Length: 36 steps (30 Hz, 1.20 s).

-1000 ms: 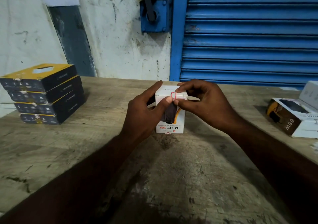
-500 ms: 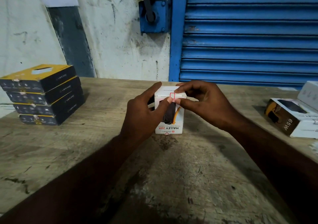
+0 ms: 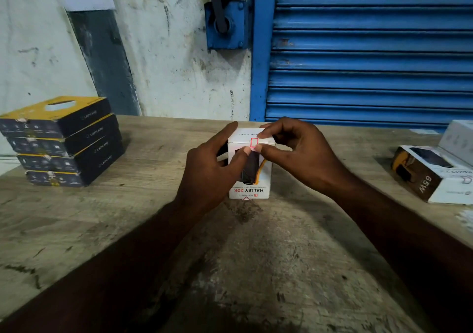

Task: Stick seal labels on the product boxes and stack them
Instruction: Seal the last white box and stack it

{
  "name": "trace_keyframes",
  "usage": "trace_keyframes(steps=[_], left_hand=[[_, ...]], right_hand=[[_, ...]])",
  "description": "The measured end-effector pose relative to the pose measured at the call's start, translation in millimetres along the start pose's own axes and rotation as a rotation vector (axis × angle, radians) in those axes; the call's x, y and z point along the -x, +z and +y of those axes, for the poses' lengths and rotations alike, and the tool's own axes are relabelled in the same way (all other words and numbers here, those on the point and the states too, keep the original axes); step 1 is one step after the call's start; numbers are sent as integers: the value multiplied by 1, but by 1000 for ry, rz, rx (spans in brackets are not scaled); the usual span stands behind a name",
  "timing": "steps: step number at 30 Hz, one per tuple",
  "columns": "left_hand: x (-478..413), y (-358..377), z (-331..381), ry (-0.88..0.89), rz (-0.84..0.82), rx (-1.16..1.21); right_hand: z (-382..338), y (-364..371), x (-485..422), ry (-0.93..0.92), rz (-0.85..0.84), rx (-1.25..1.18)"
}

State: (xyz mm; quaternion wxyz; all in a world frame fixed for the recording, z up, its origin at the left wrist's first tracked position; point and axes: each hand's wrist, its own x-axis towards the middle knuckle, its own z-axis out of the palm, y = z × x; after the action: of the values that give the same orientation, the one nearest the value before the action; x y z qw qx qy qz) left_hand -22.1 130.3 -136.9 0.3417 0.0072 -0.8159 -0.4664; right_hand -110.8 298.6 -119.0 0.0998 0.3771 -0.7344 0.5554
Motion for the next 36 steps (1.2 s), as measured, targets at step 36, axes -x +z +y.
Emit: trace_keyframes(steps=[36], left_hand=[[1, 2, -1, 11, 23, -18]], right_hand=[[0, -2, 1, -9, -35, -28]])
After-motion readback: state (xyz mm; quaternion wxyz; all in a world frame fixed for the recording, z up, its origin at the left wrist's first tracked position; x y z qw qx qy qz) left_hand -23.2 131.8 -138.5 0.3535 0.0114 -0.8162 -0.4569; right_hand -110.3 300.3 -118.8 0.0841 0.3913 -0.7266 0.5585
